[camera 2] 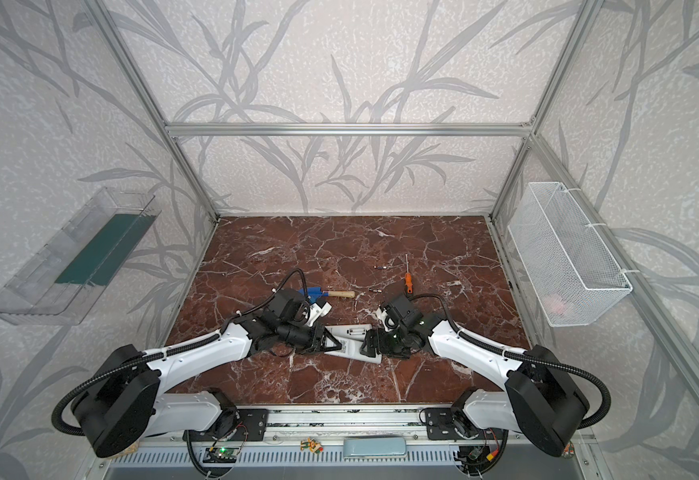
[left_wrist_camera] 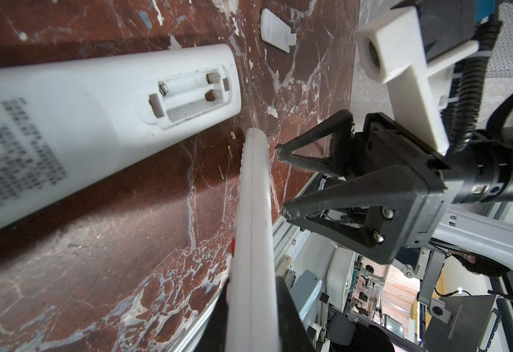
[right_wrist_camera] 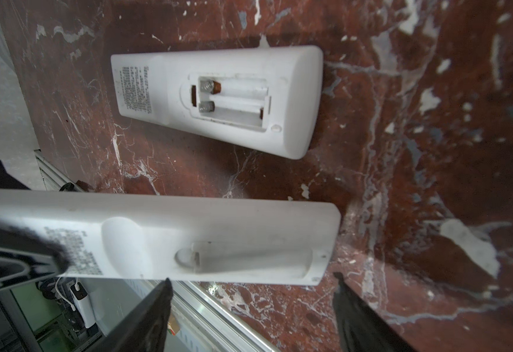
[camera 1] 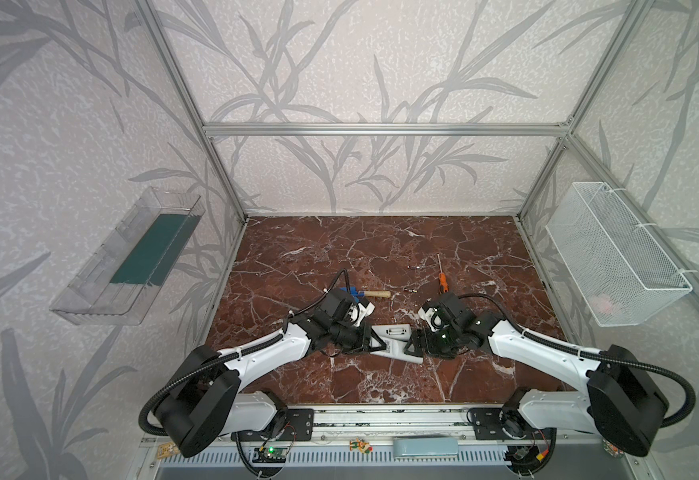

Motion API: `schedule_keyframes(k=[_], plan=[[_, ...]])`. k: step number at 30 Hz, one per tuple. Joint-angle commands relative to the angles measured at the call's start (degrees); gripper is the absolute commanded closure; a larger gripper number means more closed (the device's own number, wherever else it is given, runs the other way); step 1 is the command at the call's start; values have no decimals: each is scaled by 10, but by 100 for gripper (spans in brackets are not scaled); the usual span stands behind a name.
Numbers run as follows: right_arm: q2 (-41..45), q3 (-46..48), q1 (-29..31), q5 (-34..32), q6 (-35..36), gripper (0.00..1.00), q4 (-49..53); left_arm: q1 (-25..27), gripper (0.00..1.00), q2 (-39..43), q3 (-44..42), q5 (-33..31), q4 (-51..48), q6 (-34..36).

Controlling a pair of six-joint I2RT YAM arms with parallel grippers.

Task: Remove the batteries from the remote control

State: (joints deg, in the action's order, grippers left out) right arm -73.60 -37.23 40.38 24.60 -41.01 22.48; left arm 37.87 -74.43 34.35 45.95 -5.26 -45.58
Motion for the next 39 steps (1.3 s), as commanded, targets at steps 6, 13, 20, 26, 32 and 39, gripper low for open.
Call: schedule_keyframes(k=[6,13,20,26,32,39], plan=[[-12,15,2,11,-13,19,-39,8,100,-2,-6,1,7,-7],[-34,17,3,11,-16,20,-52,14,100,-5,-7,-1,15,-12],[-41,34,2,4,-23,26,-66,17,100,-8,-8,-3,21,-17],[-44,37,5,0,-27,27,-68,22,100,-11,-6,-7,26,-22],[-47,-3,50,-75,-32,23,7,31,100,-13,-2,-21,37,-33],[-86,-79,126,-196,-44,22,121,44,100,-3,14,-47,17,-33]])
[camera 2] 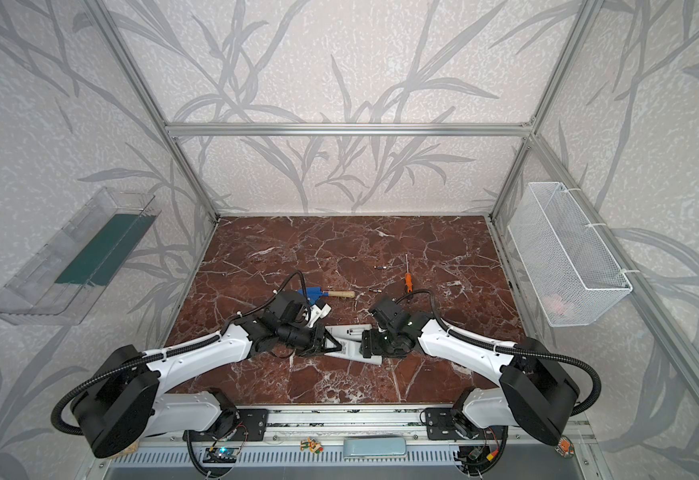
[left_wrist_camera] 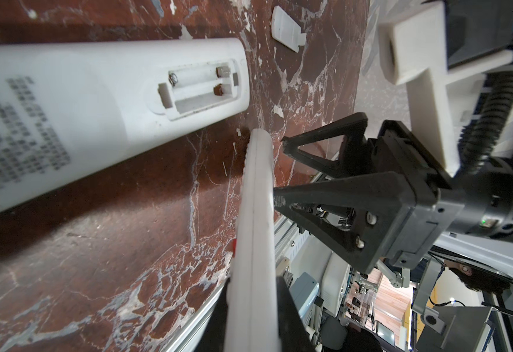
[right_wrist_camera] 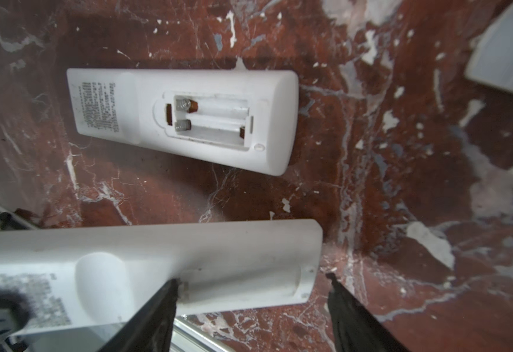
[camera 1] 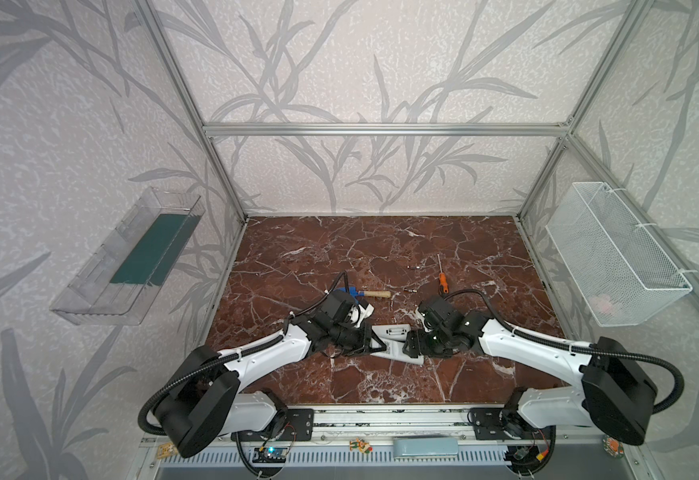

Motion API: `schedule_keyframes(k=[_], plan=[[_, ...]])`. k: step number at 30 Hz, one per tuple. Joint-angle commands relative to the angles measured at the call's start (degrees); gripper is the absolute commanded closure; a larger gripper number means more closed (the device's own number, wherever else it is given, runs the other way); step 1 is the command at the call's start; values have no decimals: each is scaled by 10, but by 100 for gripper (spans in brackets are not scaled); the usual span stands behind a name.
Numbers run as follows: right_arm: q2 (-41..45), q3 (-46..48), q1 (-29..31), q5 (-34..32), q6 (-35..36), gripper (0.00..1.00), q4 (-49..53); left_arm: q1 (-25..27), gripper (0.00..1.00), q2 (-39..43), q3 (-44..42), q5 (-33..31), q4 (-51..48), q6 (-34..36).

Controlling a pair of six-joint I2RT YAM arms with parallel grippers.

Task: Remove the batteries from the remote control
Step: 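Slide the battery cover off with the right gripper and set it down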

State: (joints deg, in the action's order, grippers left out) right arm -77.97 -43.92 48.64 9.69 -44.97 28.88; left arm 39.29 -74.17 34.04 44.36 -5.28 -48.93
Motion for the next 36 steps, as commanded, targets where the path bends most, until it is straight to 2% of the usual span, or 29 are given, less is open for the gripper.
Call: schedule_keyframes(k=[1,7,14,19,22,26,29,33,36], plan=[[-49,-20,49,-62,-6,22,73,31,100,-3,20,-37,8,4],[-71,-67,65,-155,-14,26,178,31,100,16,46,-92,-81,29],[-33,-96,64,-252,-28,28,278,31,100,28,61,-131,-140,43],[-10,-112,64,-290,-28,28,327,31,100,26,70,-139,-156,52],[10,-113,58,-290,-24,28,334,32,100,25,73,-139,-159,54],[55,-103,41,-260,-14,26,325,31,100,25,72,-139,-161,54],[122,-73,16,-210,1,23,266,31,100,24,68,-137,-157,54],[227,-8,-61,-70,33,17,144,31,100,19,58,-131,-141,48],[268,28,-127,30,47,14,89,31,100,17,44,-128,-121,35]])
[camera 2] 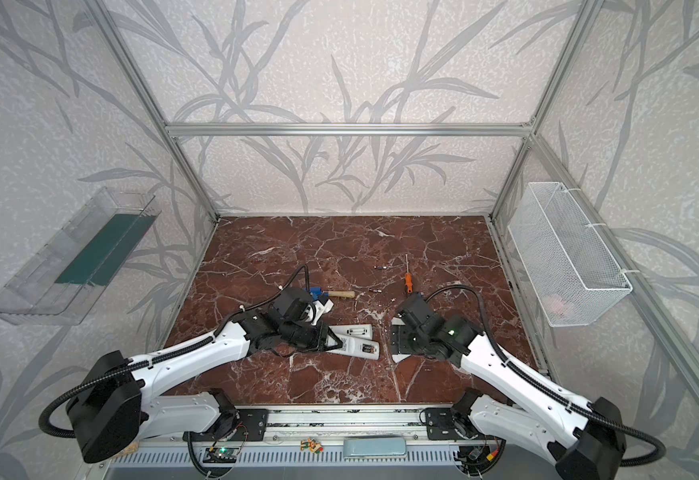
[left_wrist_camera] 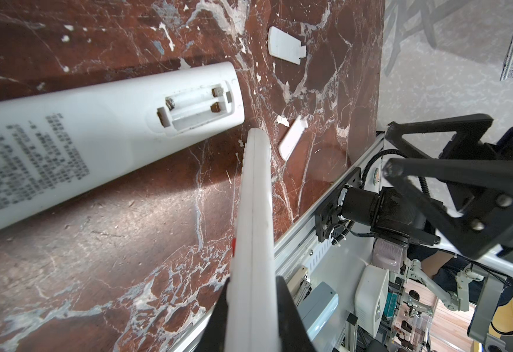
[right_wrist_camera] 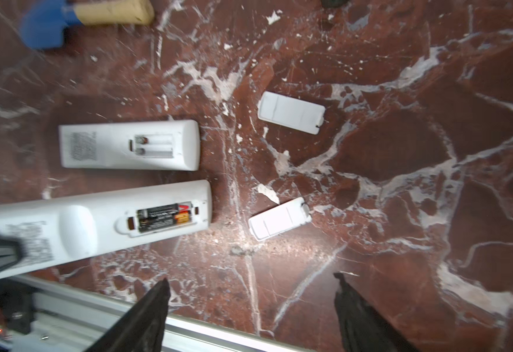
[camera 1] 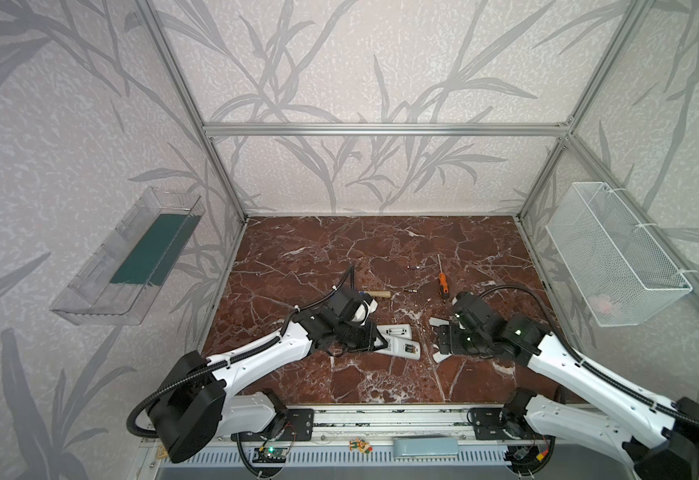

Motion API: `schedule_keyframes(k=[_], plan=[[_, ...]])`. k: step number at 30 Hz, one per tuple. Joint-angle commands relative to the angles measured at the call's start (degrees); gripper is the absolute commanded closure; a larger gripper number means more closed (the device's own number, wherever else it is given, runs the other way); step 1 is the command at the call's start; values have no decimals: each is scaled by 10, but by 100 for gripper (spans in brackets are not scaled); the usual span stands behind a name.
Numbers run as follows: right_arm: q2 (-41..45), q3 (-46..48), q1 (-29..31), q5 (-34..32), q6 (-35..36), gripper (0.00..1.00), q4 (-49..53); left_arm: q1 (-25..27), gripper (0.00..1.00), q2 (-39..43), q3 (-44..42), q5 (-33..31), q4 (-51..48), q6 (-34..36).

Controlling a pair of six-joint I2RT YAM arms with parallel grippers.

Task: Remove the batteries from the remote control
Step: 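Slide the battery cover off with the right gripper and set it down, then lower the TV remote beside the other remote with left gripper while right withdraws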

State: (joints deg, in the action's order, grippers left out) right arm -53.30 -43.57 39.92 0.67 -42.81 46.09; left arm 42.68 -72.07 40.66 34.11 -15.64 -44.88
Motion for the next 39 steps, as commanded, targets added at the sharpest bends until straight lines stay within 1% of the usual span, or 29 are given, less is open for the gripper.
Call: schedule_keyframes(k=[1,3,7,13,14,18,23,30,36,39], plan=[[26,30,-53,137,31,14,-89,-3,100,-4,-27,-24,-10,-11],[29,30,-71,151,42,13,-87,-4,100,-4,-42,-25,8,-22],[20,26,-76,155,56,11,-87,-4,100,-11,-68,-30,32,-41],[8,44,-76,174,49,11,-116,-7,91,-14,-97,-36,57,-55],[8,48,-75,176,47,11,-120,-9,89,-14,-99,-37,57,-54],[10,56,-76,181,45,10,-126,-16,74,-16,-103,-38,60,-49],[15,61,-76,178,44,10,-124,-25,64,-24,-108,-33,69,-43],[7,67,-76,183,44,10,-133,-36,56,-27,-115,-28,80,-41],[2,67,-76,188,44,10,-136,-45,38,-25,-115,-28,72,-34],[3,66,-76,187,46,9,-134,-49,32,-21,-116,-28,67,-31]])
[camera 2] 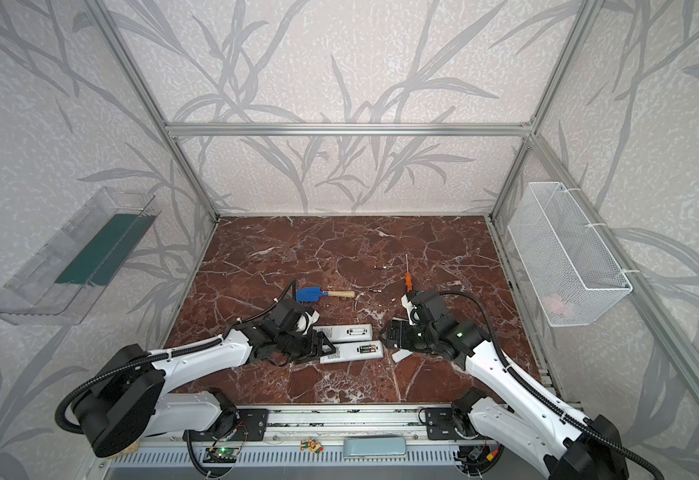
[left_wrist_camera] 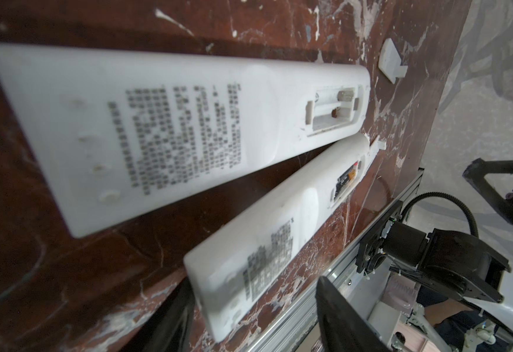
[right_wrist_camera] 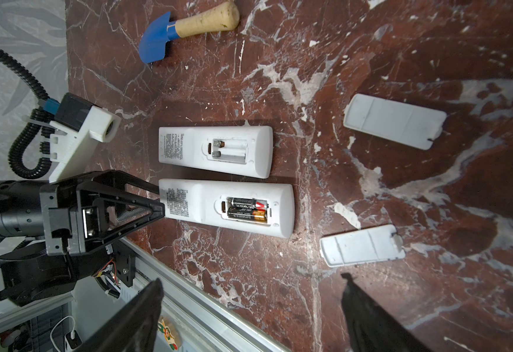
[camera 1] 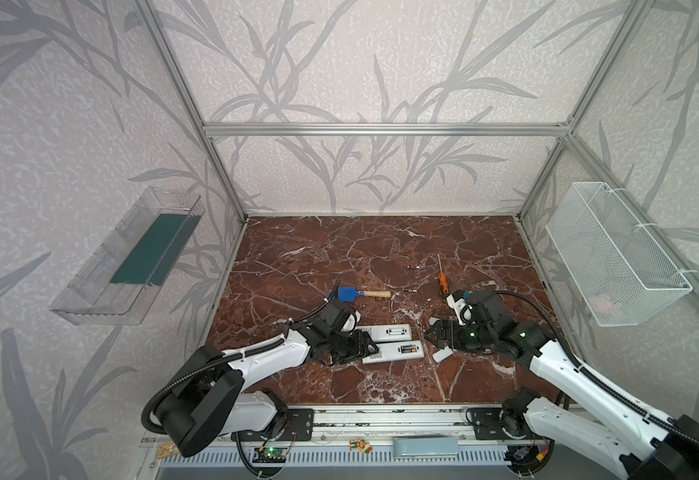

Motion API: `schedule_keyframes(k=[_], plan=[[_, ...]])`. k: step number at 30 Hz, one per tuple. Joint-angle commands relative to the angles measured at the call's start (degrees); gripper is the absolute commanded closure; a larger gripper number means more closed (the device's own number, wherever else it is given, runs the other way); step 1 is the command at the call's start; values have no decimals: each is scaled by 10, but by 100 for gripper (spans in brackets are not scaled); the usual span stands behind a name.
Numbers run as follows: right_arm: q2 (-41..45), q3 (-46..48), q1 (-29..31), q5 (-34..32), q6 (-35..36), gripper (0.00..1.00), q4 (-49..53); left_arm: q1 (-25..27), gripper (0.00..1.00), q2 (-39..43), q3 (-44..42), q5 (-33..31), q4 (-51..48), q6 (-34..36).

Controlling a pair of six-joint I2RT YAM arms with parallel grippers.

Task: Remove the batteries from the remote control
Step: 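Lower the TV remote beside the other remote with left gripper while right withdraws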

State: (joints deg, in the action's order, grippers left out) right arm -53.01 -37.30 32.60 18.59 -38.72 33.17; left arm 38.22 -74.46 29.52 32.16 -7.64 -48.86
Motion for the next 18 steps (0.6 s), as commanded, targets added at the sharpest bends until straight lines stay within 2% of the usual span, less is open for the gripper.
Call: schedule_keyframes(k=[1,10,13,18], plan=[[0,1,-3,8,6,9,-4,-6,30,5,-3,-9,-16,11],[-5,-19,-3,-2,35,5,10,-32,21,49,8,-22,-87,44],[-4,-43,-2,-19,62,0,31,-39,20,83,41,-50,-159,95],[-26,-102,-22,-61,103,1,77,-39,22,138,90,-85,-211,171]])
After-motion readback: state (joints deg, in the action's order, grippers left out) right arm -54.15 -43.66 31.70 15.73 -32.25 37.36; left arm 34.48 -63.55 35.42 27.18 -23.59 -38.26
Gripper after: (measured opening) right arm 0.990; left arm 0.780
